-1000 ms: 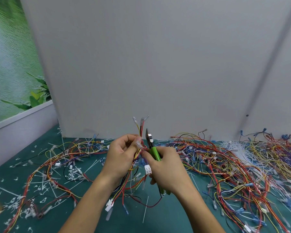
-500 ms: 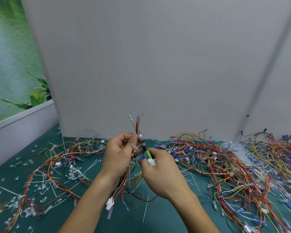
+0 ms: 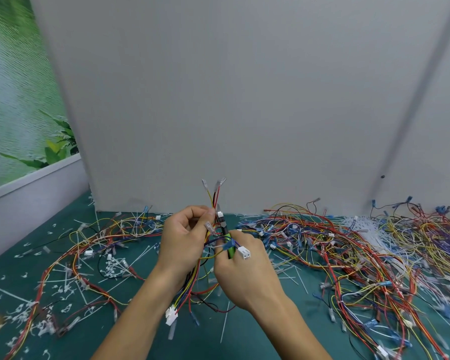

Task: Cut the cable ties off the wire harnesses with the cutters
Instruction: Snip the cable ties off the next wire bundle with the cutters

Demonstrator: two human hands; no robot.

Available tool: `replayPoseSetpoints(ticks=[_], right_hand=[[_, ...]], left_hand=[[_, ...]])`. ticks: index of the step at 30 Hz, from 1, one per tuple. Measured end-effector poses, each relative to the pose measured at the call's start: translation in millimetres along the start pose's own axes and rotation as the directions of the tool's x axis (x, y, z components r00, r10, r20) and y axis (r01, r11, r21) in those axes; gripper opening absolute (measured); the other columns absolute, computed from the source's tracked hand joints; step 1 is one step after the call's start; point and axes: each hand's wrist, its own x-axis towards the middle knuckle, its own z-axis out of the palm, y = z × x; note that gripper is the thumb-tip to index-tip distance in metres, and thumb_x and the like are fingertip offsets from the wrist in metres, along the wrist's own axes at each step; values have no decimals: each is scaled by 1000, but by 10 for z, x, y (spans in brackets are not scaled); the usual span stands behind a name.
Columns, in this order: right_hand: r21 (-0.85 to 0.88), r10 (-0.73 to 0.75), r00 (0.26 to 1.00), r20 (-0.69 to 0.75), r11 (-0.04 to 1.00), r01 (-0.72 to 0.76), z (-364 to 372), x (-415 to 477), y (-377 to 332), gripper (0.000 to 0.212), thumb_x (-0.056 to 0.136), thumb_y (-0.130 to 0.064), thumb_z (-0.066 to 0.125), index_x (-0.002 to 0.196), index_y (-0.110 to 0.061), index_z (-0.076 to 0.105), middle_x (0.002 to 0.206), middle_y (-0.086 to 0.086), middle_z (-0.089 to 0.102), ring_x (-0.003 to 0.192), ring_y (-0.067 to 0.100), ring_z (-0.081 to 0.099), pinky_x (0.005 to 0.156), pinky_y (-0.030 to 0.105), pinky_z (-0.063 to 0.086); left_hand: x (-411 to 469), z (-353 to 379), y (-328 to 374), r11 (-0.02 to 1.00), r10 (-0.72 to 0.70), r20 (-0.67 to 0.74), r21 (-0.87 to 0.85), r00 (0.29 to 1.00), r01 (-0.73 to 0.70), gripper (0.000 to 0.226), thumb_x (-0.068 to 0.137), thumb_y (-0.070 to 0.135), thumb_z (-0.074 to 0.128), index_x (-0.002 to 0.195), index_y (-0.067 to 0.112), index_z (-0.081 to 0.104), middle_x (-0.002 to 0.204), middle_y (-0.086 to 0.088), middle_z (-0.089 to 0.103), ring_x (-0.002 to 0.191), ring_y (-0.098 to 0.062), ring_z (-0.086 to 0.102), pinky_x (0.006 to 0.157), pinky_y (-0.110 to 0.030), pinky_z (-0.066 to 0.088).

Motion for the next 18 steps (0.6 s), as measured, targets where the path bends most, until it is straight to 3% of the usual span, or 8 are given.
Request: replayPoseSetpoints(ticks=[5, 7, 9, 11, 13, 18], right_hand=[[34, 11, 1000, 10, 999, -12, -59, 19, 13, 28, 83, -31, 49, 57, -23, 39, 54, -4, 42, 56, 21, 36, 53, 34, 30], [64, 34, 998, 43, 997, -37, -99, 42, 19, 28, 87, -35, 51, 62, -22, 46, 54, 2, 45, 53, 26, 43, 50, 34, 34], [117, 58, 997, 47, 991, -63, -158, 79, 35, 34, 98, -33, 54, 72, -12, 52, 58, 9, 49, 49, 29, 51, 46, 40, 44], [233, 103, 994, 38, 966, -109, -246, 122, 66, 34, 103, -27, 56, 79, -3, 59, 61, 9, 49, 46, 21, 55, 49, 49, 54], [369, 148, 988, 42, 917, -153, -355, 156, 95, 30, 104, -23, 56, 80, -5, 62, 61, 5, 52, 49, 21, 57, 55, 55, 57], [583, 228, 974, -3, 791, -184, -548, 241, 129, 19, 104, -16, 57, 98, -2, 68, 79, 8, 67, 62, 22, 67, 61, 42, 61]], left_hand=[[-5, -12, 31, 1000, 6, 13, 8, 1000, -6, 12, 96, 13, 65, 88, 11, 74, 84, 2, 76, 77, -5, 68, 71, -16, 54], [-17, -7, 51, 1000, 2, 41, 5, 999, -2, 11, 98, 14, 63, 91, 13, 73, 79, 5, 76, 73, -3, 67, 68, -14, 52], [-26, -7, 70, 1000, 0, 88, 14, 996, -1, 14, 99, 15, 61, 91, 12, 72, 72, 8, 72, 65, -1, 62, 64, -14, 50], [-30, -12, 80, 1000, -9, 122, 29, 992, 5, 16, 100, 15, 60, 90, 11, 72, 67, 10, 69, 60, -3, 58, 60, -16, 48], [-21, -36, 96, 999, -48, 132, 2, 990, 48, 16, 101, 16, 58, 91, 10, 70, 67, 8, 68, 60, -8, 56, 60, -20, 49], [34, -125, 118, 982, -127, 195, -113, 973, 151, 21, 99, 22, 56, 98, 3, 64, 75, -8, 70, 71, -18, 65, 62, -28, 55]])
